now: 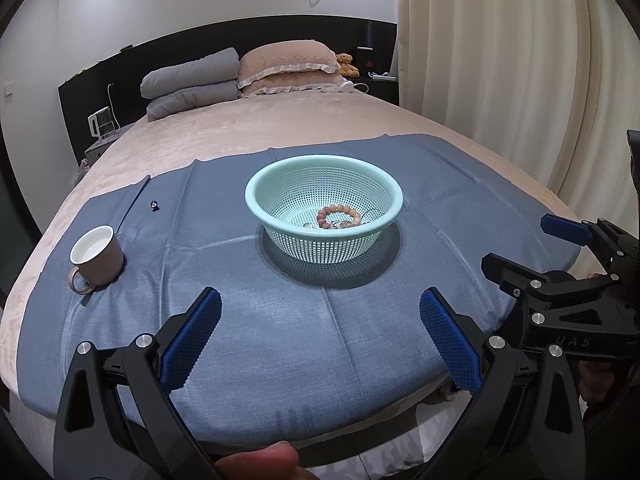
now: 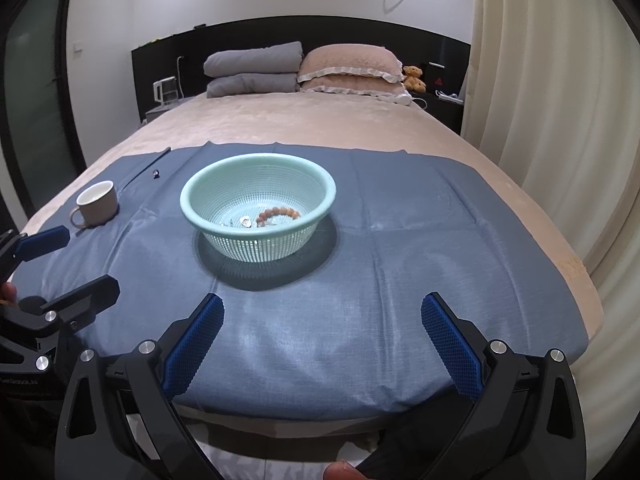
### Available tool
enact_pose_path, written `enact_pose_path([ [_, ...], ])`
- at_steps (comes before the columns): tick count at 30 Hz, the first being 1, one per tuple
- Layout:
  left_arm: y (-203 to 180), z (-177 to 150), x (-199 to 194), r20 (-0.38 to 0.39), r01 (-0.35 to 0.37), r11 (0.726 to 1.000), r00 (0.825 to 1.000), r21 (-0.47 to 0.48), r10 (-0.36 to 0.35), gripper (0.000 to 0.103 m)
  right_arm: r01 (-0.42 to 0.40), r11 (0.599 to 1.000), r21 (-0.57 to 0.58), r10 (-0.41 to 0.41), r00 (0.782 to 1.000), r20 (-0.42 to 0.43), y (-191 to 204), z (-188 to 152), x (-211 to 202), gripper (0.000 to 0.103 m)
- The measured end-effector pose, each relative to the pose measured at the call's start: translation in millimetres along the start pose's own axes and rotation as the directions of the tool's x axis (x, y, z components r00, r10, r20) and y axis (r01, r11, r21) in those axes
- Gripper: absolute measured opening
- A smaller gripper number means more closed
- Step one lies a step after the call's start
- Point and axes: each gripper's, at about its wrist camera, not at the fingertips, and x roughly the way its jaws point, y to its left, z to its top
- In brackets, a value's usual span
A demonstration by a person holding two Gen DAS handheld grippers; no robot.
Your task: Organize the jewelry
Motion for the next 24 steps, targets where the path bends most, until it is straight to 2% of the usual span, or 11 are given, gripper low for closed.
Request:
enact_pose_path([
  [24,-1.9,-0.7,-0.8,-0.016,0.010,1.000,1.000,0.008,-0.010,0.097,-0.013,1.000,-0.008,0.013,1.000,-0.004,1.4,1.8,0.5,0.095],
])
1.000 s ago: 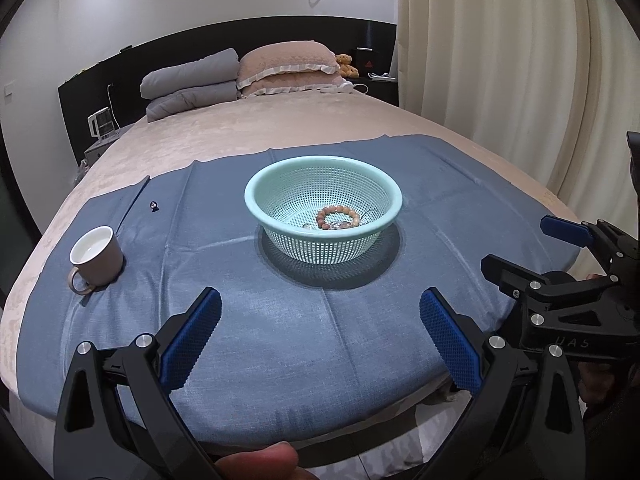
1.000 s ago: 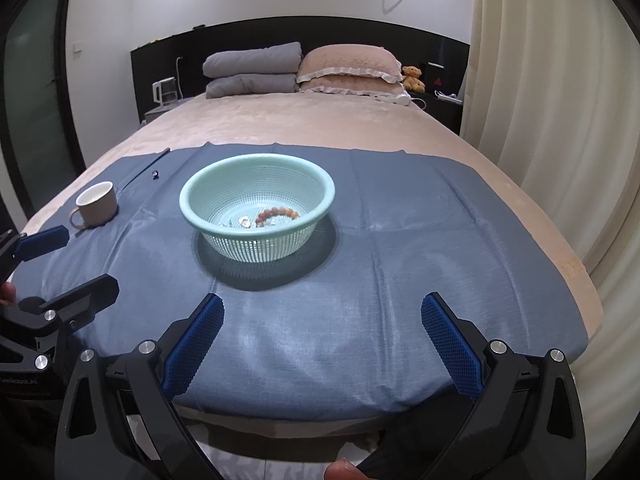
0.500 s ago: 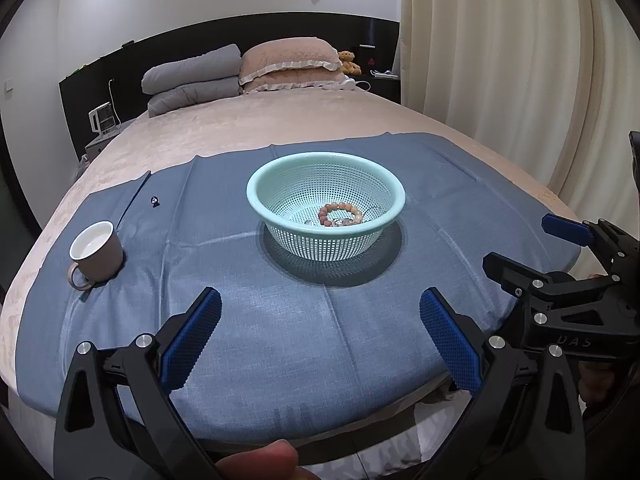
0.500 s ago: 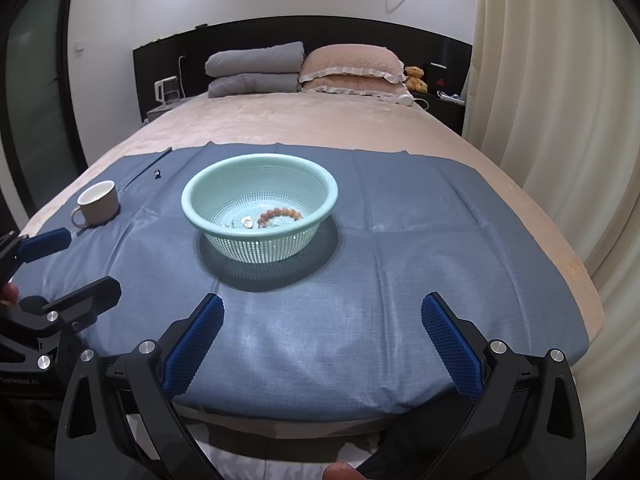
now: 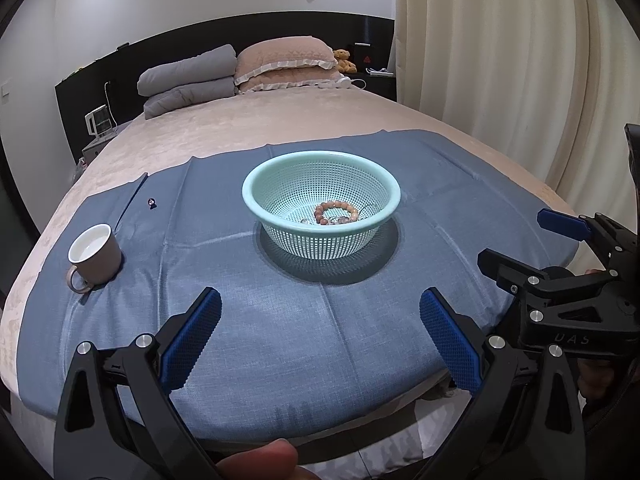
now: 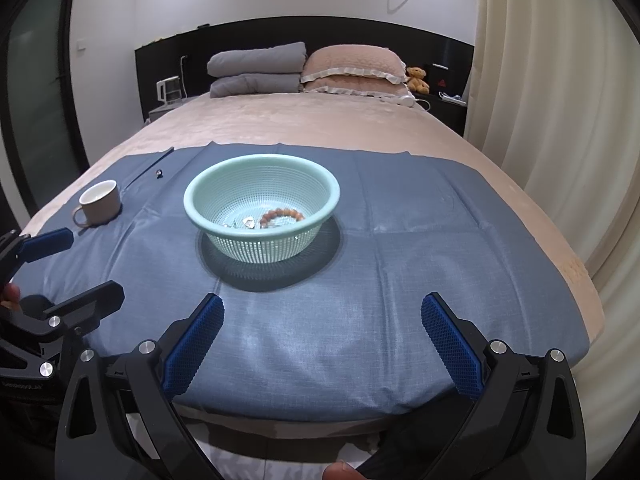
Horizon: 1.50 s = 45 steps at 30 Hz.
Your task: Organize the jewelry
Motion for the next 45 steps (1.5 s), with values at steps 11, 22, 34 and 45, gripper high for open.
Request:
enact_pose_path([
  [11,-2.0,0.6,-0.6,-0.004,0.005,1.000,1.000,0.002,-0.005,0.097,-0.003,1.000,0.001,0.003,1.000,-0.004,0.3,-0.7,0.6,0.095],
  [22,-1.1,-0.3,2.6,-0.017,0.008,1.000,1.000,-0.003,-0.008,0.097,-0.007,1.000,-0.002,0.007,1.000,-0.007,0.6,-1.3,1.2,0.095],
  [34,-0.3,-1.2,3.4,-0.019,0.010,1.000,1.000,-0.003,-0.010,0.097,-0.012,1.000,-0.006,0.011,1.000,-0.012,1.9,-2.7,3.4,0.095],
  [45,4.0,-4.8,5.6,-0.029,0.005,1.000,1.000,-0.013,-0.005,0.097,-0.022,1.000,-0.023,0.021,1.000,-0.022,5.6,-3.8,6.4,0.095],
])
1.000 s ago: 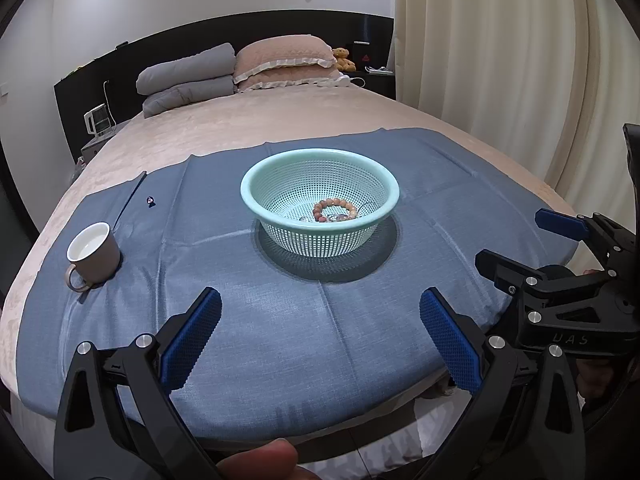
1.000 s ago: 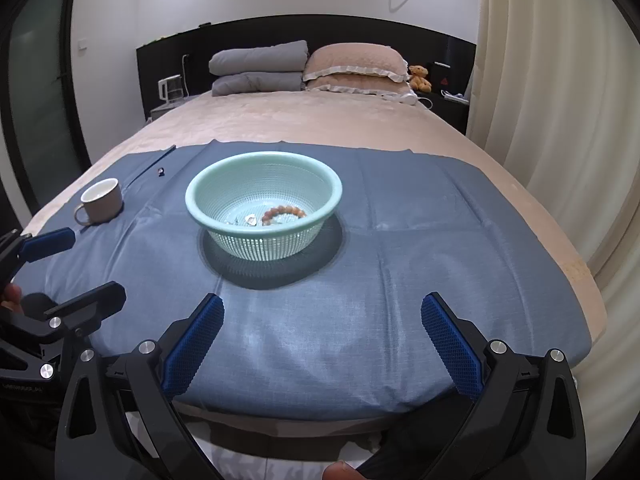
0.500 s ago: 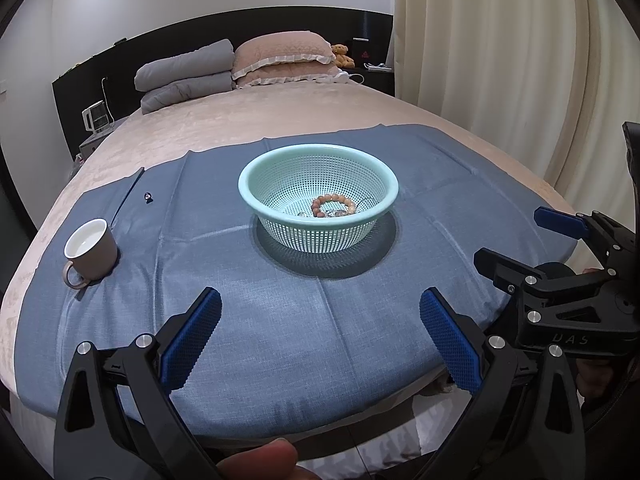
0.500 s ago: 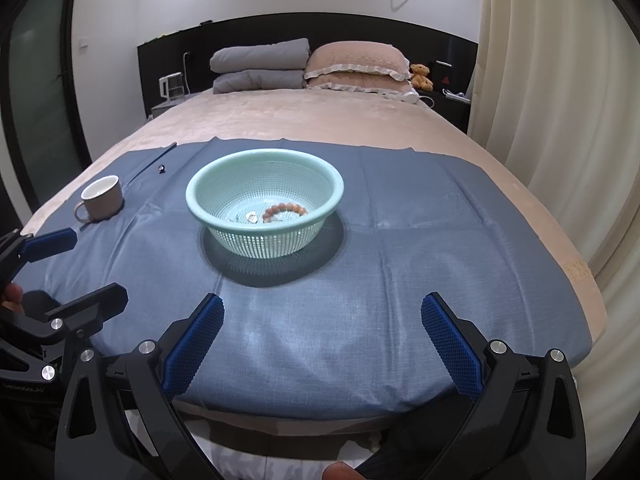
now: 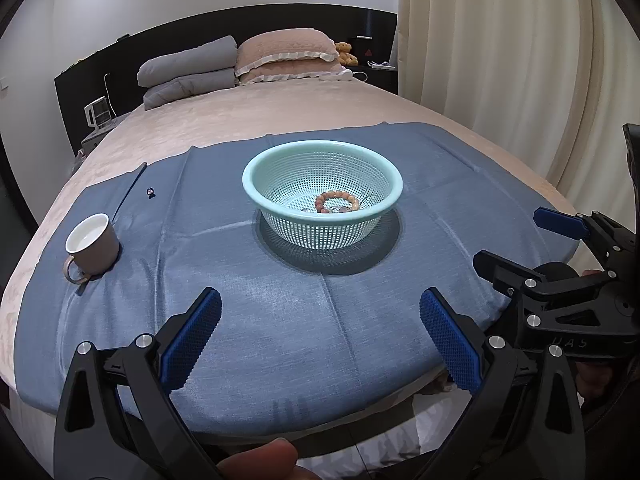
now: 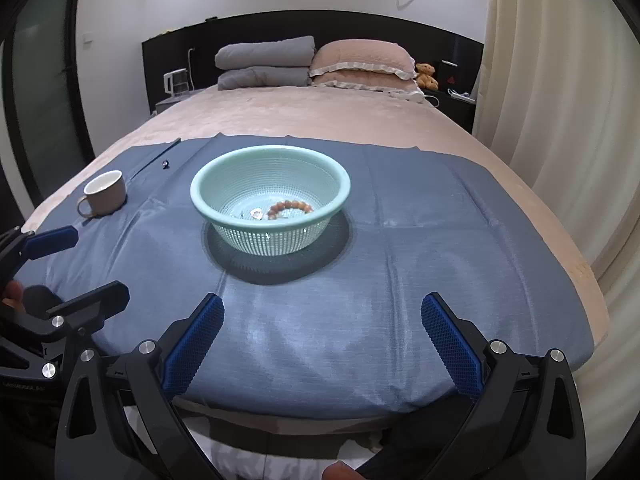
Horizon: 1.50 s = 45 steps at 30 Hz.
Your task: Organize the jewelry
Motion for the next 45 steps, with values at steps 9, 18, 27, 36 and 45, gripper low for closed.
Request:
enact_pose_path([
  [9,1.7,-1.1,2.2,-0.009,0.006,1.000,1.000,-0.008,-0.006,0.097,-0.002,1.000,-0.006,0.002,1.000,-0.009,0.4,0.8,1.3,0.095],
  [18,4.0,-2.1,3.3,-0.016,0.006,1.000,1.000,-0.013,-0.006,0.097,-0.003,1.000,-0.015,0.002,1.000,-0.024,1.4,0.1,4.2,0.095],
  [27,4.6,-1.7,2.1,-0.010,-0.040,0.999,0.999,-0.016,0.040,0.097,-0.002,1.000,-0.016,0.002,1.000,-0.026,1.2,0.5,4.4,0.095],
  [36,5.2,-0.7,1.4,-0.007,-0.039,0.999,0.999,-0.016,0.039,0.097,-0.002,1.000,-0.015,0.001,1.000,-0.027,1.2,0.5,4.8,0.095],
  [45,1.8,-0.8,0.1,-0.005,-0.043,0.999,0.999,-0.012,0.043,0.097,-0.006,1.000,-0.016,0.006,1.000,-0.026,2.3,0.5,3.6,0.095],
])
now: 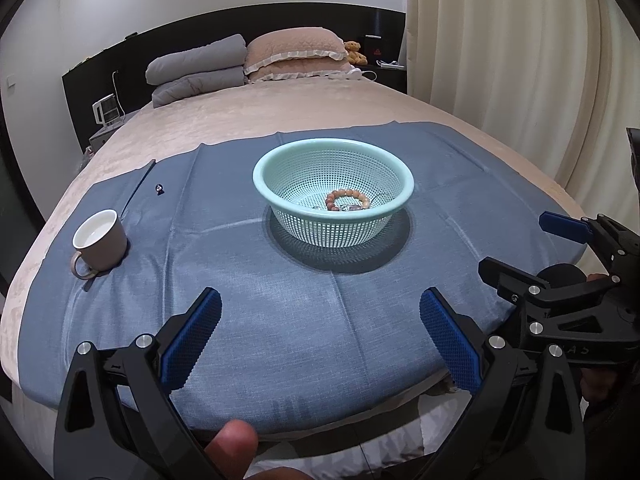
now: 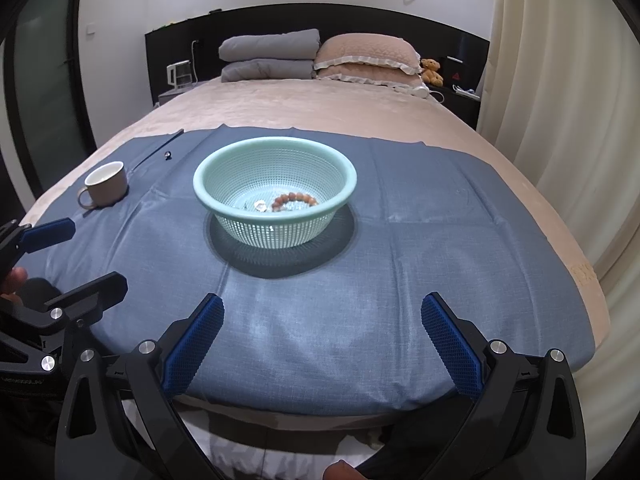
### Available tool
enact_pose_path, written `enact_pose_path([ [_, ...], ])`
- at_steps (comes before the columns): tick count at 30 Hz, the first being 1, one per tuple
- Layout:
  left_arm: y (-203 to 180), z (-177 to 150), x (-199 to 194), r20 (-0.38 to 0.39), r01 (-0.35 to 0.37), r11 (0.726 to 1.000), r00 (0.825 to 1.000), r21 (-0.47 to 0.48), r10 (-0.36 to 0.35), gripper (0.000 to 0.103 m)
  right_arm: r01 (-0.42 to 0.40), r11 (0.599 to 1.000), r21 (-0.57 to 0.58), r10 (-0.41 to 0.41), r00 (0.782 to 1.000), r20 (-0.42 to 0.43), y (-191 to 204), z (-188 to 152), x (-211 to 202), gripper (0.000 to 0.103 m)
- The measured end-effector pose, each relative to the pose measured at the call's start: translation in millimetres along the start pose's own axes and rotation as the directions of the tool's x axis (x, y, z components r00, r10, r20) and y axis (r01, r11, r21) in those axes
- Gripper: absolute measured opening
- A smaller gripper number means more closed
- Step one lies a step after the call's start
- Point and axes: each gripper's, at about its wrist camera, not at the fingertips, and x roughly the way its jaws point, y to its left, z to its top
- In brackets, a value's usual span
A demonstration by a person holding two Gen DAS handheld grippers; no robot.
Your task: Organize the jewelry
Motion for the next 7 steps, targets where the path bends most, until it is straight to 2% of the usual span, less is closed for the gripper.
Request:
enact_pose_path([
  [7,-0.7,0.8,-1.9,0.010,0.029,1.000,1.000,0.009,-0.030,0.097,-0.003,1.000,0.000,0.003,1.000,0.001,0.5,0.3,0.3,0.095],
])
